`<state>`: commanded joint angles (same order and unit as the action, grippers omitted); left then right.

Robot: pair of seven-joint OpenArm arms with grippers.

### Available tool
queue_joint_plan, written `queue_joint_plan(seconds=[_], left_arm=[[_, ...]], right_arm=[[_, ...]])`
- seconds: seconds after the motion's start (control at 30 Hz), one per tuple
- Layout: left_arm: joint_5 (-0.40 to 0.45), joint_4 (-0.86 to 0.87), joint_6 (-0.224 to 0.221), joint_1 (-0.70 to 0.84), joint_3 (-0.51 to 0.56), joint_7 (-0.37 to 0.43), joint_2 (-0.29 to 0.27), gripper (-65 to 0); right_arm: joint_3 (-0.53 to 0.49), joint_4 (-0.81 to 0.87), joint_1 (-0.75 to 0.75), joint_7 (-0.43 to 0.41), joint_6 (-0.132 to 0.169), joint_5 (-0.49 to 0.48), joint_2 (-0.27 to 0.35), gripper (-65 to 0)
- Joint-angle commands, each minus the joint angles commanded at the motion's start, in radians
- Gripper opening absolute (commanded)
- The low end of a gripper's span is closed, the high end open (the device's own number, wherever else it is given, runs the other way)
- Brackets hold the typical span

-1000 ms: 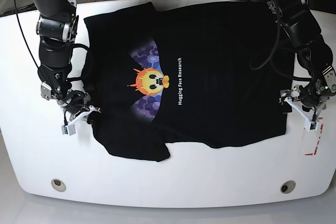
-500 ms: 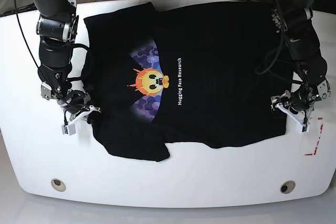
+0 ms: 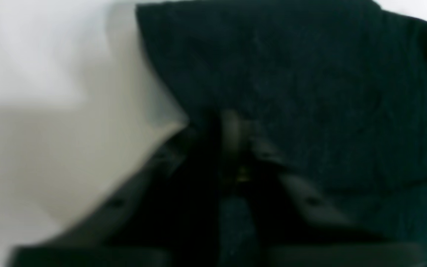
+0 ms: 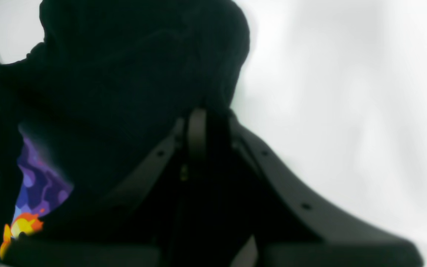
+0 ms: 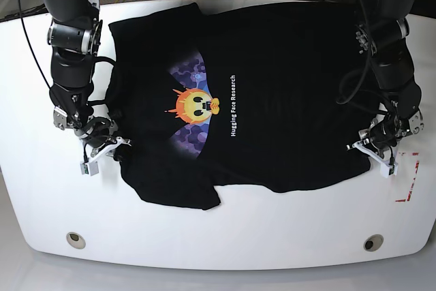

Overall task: Fold the T-shirt properly
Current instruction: 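Release the shirt and move both grippers to the hem corners, then grasp the hem with both grippers and fold it toward the collar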

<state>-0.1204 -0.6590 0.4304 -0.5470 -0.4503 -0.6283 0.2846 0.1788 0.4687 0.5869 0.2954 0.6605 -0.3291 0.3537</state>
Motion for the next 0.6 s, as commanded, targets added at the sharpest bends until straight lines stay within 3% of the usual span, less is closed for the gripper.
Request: queue_joint_plan(seconds=[0.2,0.4,0.6], left_arm=[[-0.006,-0.04,-0.003,0.005,0.0,-0.009,0.002,-65.0],[-0.005,-0.224,-0.003,0.064,0.0,-0.055,0.0,-65.0],[-0.005,-0.328,-0.003,0.075,0.002,-0.068,-0.018,-65.0]], right_arm=[[0.003,0.012,-0.003,0.021,0.002,-0.011,0.008,-59.3],[0.006,0.255,-0.077,0.132,0.002,-0.011,0.008,-59.3],[0.005,0.388,-0.08,0.216,0.0,-0.011,0.005,-59.3]])
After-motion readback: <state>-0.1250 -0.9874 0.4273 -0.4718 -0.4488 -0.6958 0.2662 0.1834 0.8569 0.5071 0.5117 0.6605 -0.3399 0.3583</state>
